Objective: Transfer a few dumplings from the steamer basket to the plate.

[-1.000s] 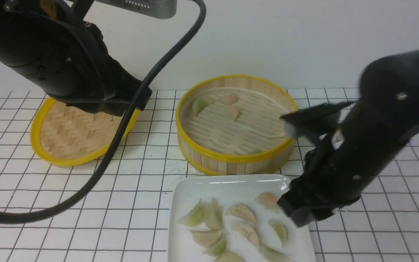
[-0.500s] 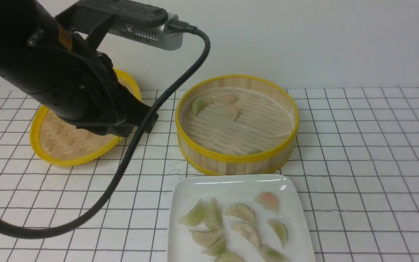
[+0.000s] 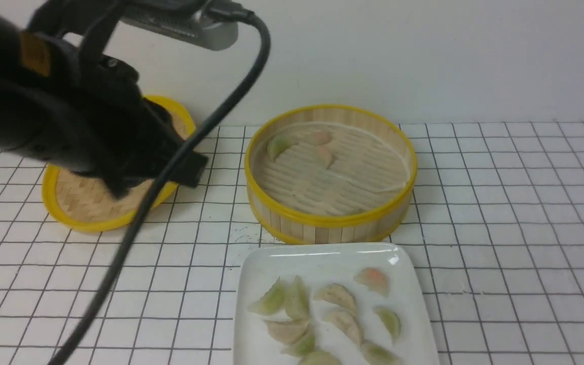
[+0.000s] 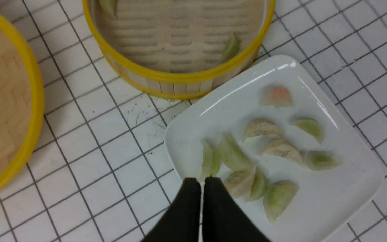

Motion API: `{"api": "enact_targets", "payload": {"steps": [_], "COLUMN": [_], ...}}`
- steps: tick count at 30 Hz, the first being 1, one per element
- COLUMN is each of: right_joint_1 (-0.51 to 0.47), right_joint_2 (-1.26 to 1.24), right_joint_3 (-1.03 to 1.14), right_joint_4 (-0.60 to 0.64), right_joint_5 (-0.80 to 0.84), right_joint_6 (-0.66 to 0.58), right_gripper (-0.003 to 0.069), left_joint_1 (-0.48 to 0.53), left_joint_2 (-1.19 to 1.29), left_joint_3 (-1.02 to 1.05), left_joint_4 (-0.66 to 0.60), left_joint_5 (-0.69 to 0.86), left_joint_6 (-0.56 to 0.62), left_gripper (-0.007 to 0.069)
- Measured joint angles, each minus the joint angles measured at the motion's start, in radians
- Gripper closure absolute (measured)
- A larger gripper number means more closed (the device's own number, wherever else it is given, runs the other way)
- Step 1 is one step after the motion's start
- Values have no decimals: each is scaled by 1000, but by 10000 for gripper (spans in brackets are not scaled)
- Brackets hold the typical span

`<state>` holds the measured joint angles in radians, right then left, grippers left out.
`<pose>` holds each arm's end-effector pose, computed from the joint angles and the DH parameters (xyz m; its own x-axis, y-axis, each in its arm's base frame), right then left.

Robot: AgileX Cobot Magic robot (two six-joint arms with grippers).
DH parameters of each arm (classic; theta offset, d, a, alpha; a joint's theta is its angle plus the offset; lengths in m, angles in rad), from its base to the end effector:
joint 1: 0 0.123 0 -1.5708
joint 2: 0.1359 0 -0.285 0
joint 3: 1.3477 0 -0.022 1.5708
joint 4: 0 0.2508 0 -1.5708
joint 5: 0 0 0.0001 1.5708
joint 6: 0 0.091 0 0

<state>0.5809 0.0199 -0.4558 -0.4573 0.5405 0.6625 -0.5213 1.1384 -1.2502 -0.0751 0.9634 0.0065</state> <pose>0.0225 -0.0100 0.3141 -0.0661 0.2597 -0.9634 -0.3391 0.9022 0.2665 0.1913 -0.1163 0.4039 -0.6185 0.3133 -0.7207 0.5135 0.8553 -0.0689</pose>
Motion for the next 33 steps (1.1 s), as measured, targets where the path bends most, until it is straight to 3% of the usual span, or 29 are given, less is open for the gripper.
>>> {"api": "enact_targets", "payload": {"steps": [8,12,21,33], "right_joint_1": [0,0,0,0], "right_joint_2": [0,0,0,0], "right_joint_3": [4,5,5,5], "right_joint_4": [-3,-3,-3,-6], "right_joint_5": [0,0,0,0], "right_joint_6": [3,17,18,21], "right_gripper": [673,673,673,673], "left_joint_1": [0,0,0,32], "left_joint_2": [-480,-669,-882,-926], "left_joint_3": [396,517,624,734], "left_joint_4": [22,22,22,63], "left_joint_5": [-368,-457,-473,-512], "left_joint_6": [3,3,3,15], "left_gripper": [631,631,631,631]}}
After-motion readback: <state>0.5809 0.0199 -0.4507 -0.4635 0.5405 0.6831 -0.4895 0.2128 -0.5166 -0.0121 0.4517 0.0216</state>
